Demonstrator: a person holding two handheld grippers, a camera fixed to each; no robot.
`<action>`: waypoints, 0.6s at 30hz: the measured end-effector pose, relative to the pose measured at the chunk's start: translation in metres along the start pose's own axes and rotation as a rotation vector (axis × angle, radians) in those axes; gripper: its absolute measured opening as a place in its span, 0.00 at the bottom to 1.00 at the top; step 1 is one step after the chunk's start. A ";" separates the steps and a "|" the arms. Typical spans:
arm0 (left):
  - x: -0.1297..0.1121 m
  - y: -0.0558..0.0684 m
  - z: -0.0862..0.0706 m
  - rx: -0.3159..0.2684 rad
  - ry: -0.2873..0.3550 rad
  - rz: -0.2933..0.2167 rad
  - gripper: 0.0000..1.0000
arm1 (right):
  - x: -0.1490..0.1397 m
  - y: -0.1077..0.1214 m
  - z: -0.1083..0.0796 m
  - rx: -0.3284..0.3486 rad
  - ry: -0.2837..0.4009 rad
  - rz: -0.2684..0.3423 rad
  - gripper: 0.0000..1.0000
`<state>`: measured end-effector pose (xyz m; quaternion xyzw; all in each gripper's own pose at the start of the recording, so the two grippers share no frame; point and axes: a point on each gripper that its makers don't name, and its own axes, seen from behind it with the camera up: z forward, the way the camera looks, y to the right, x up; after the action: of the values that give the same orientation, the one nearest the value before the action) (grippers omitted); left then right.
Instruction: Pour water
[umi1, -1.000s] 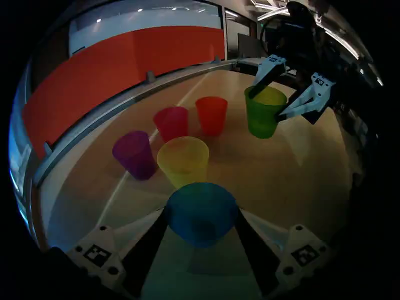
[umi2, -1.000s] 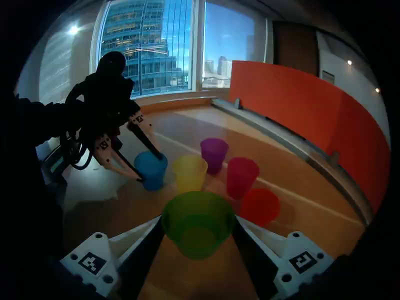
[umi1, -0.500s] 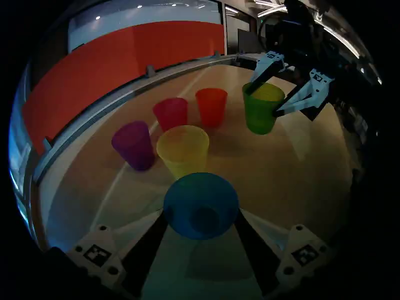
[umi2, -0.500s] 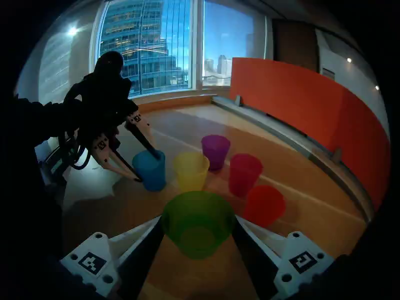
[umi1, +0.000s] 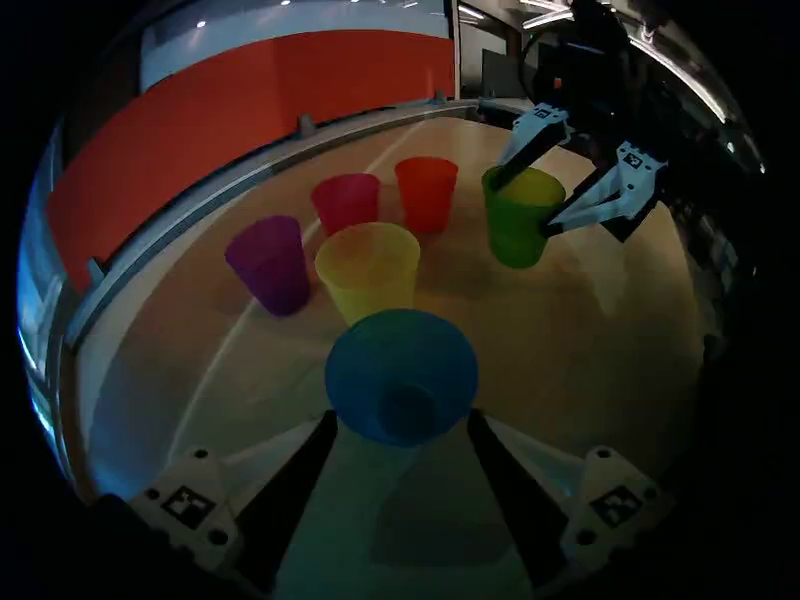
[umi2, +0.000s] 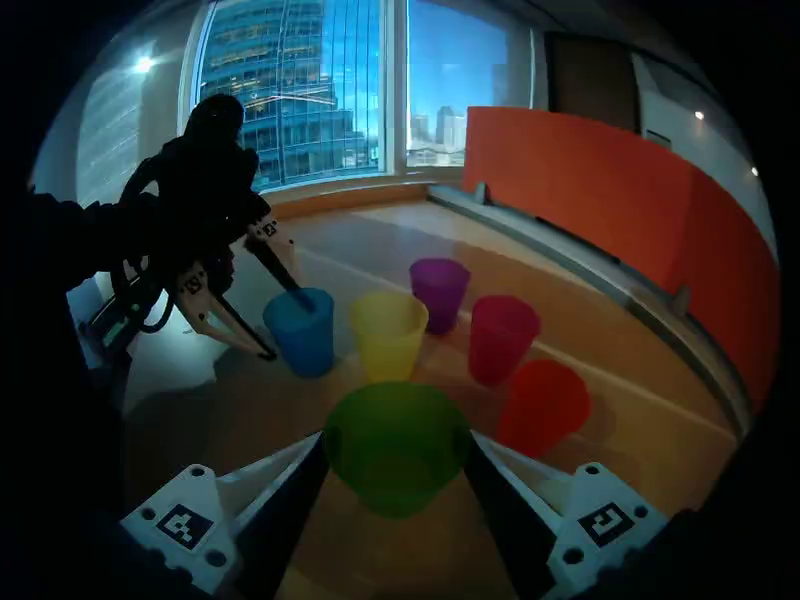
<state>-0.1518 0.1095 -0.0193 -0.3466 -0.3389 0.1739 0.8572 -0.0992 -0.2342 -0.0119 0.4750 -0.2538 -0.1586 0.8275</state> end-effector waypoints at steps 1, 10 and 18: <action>-0.001 0.000 -0.001 0.000 0.001 -0.004 0.97 | -0.001 -0.001 0.001 0.001 0.000 0.001 0.92; -0.013 0.007 -0.007 0.001 -0.006 -0.030 0.97 | -0.010 -0.004 0.011 0.003 -0.010 0.002 0.91; -0.010 0.010 -0.011 0.007 0.013 -0.043 0.97 | -0.016 -0.005 0.016 0.003 -0.016 0.001 0.91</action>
<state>-0.1519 0.1053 -0.0370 -0.3373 -0.3400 0.1546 0.8641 -0.1212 -0.2399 -0.0141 0.4750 -0.2610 -0.1617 0.8247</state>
